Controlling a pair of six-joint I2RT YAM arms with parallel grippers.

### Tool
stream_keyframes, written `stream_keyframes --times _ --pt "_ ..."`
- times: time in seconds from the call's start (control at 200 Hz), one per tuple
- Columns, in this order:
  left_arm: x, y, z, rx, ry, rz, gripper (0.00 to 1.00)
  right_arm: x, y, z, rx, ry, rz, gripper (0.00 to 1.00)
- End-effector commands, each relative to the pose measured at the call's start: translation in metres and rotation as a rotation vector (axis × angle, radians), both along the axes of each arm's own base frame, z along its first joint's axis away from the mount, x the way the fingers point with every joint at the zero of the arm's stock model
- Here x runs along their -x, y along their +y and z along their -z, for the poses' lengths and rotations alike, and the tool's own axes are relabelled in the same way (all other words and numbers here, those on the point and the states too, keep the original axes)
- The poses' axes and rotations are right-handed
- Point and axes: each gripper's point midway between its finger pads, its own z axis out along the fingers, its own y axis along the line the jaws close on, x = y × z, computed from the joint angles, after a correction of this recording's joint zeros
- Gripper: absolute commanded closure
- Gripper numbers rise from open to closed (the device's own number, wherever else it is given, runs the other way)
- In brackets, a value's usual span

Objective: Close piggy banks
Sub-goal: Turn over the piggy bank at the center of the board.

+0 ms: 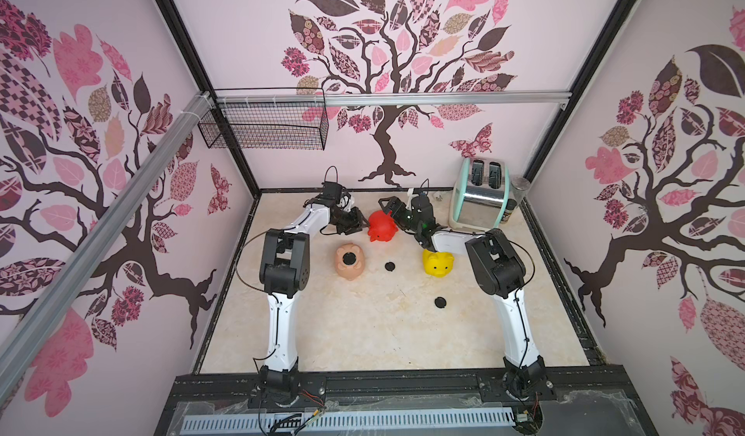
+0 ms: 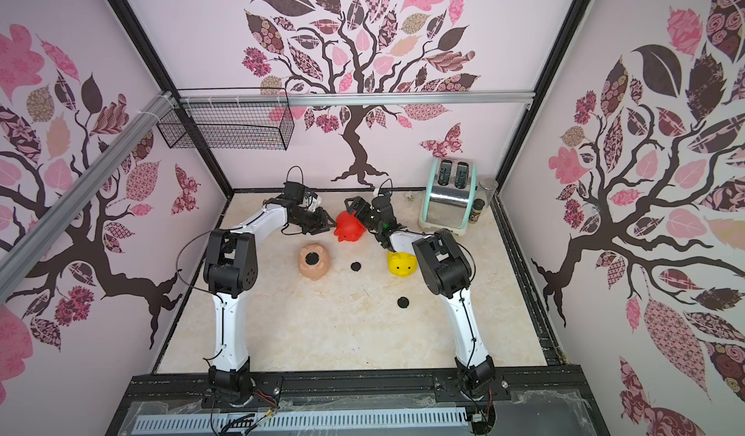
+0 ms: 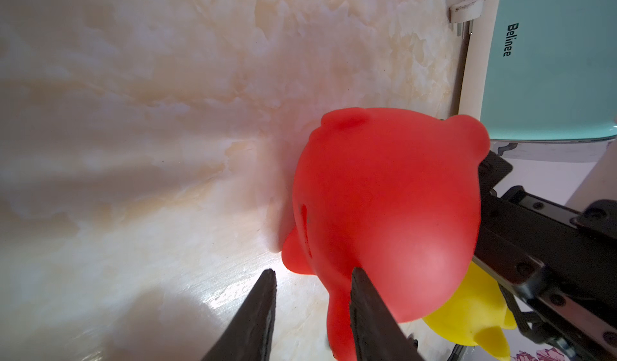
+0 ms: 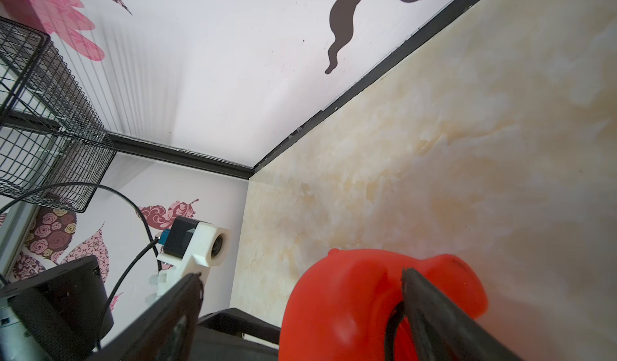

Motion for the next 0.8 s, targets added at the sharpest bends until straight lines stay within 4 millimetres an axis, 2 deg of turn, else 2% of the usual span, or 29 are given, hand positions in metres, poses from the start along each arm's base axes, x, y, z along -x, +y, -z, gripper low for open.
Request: stream_keyframes --times 0.0,0.355,0.795 --pt "0.000 -0.006 0.006 0.014 0.004 0.021 0.60 0.009 0.019 -0.037 -0.042 -0.054 -0.066 0.05" --pt "-0.001 -0.005 0.010 0.012 0.011 0.019 0.60 0.019 0.032 -0.042 -0.032 -0.058 -0.118 0.05" --pt "-0.002 -0.005 0.012 0.008 0.015 0.021 0.60 0.029 0.041 -0.061 -0.055 -0.072 -0.154 0.05"
